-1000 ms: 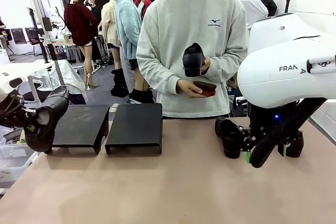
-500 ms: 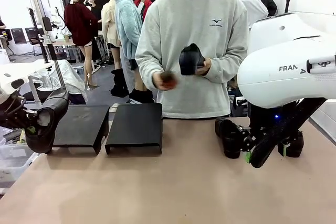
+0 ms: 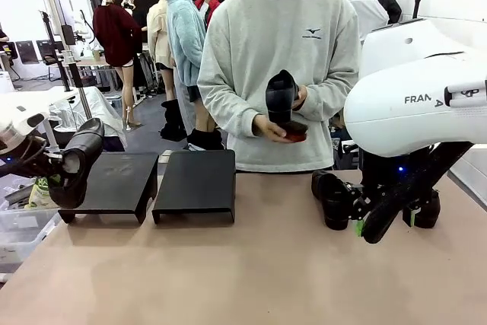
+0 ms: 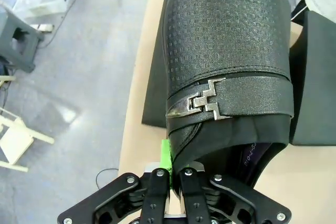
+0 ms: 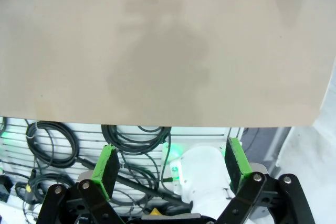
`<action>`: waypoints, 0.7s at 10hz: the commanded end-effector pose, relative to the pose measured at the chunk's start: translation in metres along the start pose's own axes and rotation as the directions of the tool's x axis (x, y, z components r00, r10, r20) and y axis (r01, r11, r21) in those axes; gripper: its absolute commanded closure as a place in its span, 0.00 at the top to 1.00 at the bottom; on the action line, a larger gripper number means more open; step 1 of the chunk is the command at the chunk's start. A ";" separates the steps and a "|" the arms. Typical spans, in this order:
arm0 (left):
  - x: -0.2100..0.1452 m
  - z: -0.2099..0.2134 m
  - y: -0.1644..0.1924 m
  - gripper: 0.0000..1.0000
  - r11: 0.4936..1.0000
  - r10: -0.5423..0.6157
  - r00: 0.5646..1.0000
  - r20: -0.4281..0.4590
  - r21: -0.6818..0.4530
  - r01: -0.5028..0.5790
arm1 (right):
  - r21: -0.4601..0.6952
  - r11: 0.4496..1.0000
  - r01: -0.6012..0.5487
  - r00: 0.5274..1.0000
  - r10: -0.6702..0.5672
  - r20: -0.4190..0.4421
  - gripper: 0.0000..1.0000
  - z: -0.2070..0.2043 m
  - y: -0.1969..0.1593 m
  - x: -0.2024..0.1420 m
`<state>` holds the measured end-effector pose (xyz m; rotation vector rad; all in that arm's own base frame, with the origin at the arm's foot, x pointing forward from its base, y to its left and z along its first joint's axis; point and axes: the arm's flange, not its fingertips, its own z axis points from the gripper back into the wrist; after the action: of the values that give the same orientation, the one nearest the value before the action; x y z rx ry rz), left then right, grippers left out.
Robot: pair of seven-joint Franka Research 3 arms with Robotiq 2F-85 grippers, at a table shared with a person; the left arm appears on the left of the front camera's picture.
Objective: Organize the shoes by placing them on the stand.
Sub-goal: Place the Shoe from the middle of the table onto the Shoes Stand.
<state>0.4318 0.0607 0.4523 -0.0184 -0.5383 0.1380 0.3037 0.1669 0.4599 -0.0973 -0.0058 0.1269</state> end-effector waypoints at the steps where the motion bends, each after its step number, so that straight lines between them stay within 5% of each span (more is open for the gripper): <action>1: 0.027 -0.025 0.017 0.00 0.995 0.003 1.000 -0.023 -0.103 -0.006 | 0.015 1.000 -0.001 1.000 0.001 -0.004 1.00 0.001 0.001 0.000; 7: 0.058 -0.061 0.032 0.00 0.991 -0.005 1.000 -0.020 -0.134 0.002 | 0.015 1.000 -0.001 1.000 0.001 -0.004 1.00 0.001 0.001 0.000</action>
<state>0.4971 0.0857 0.4295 -0.1299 -0.5144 0.1198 0.3037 0.1669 0.4599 -0.0973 -0.0058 0.1268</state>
